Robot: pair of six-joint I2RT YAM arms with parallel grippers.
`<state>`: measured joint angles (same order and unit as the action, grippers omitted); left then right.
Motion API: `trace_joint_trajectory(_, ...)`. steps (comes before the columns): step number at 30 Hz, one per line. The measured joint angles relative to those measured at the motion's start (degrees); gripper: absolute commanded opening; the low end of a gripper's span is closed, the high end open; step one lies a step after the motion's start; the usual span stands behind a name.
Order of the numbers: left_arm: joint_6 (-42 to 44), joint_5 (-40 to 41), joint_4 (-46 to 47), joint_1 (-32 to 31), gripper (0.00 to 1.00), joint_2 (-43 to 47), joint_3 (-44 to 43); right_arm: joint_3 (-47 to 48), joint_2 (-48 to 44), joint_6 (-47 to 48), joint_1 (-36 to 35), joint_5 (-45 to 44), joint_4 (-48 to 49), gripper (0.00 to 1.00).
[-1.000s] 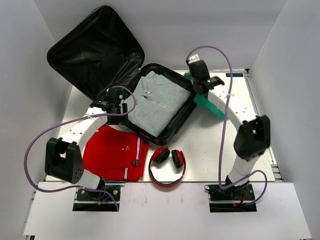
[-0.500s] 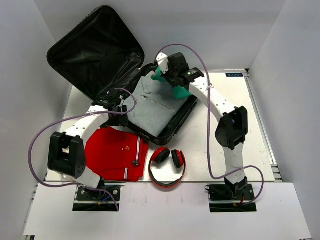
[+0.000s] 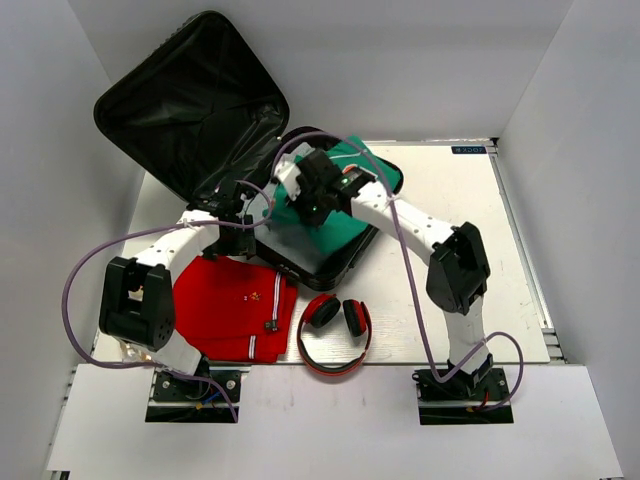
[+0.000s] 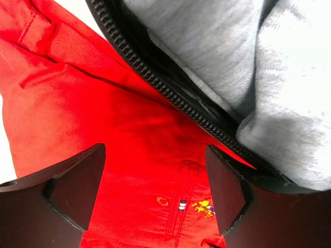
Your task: Pack the luggage
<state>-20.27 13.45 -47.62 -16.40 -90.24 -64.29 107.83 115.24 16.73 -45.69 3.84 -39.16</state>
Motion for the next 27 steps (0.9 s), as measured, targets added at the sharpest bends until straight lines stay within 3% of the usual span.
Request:
trace_joint_trajectory(8,-0.8,-1.1,0.2,1.7,0.88,0.1,0.9,-3.5,-0.1,-3.6,-3.5,1.4,0.6,0.00)
trace_joint_trajectory(9,-0.9,-1.2,0.2,1.9,0.88,0.1,1.0,-3.5,-0.1,-4.3,-3.6,1.2,0.9,0.05)
trace_joint_trajectory(11,-1.0,-1.1,0.3,2.3,0.90,0.1,1.0,-3.5,-0.1,-5.7,-3.7,0.5,1.6,0.39)
trace_joint_trajectory(12,-1.2,-1.1,0.2,2.5,0.93,0.2,1.0,-3.5,-0.1,-6.7,-3.8,0.2,2.0,0.84)
trace_joint_trajectory(13,-1.4,-1.1,0.2,2.9,0.97,0.5,0.9,-3.5,-0.1,-7.6,-4.0,-0.2,2.4,0.90)
trace_joint_trajectory(21,-4.4,2.7,-7.7,8.9,1.00,7.1,-5.7,-2.7,-1.9,-12.2,-5.4,-4.5,2.6,0.90)
trace_joint_trajectory(27,-5.5,5.9,-13.7,13.5,1.00,15.8,-4.5,-6.1,-12.5,-20.3,-9.0,-8.6,1.9,0.90)
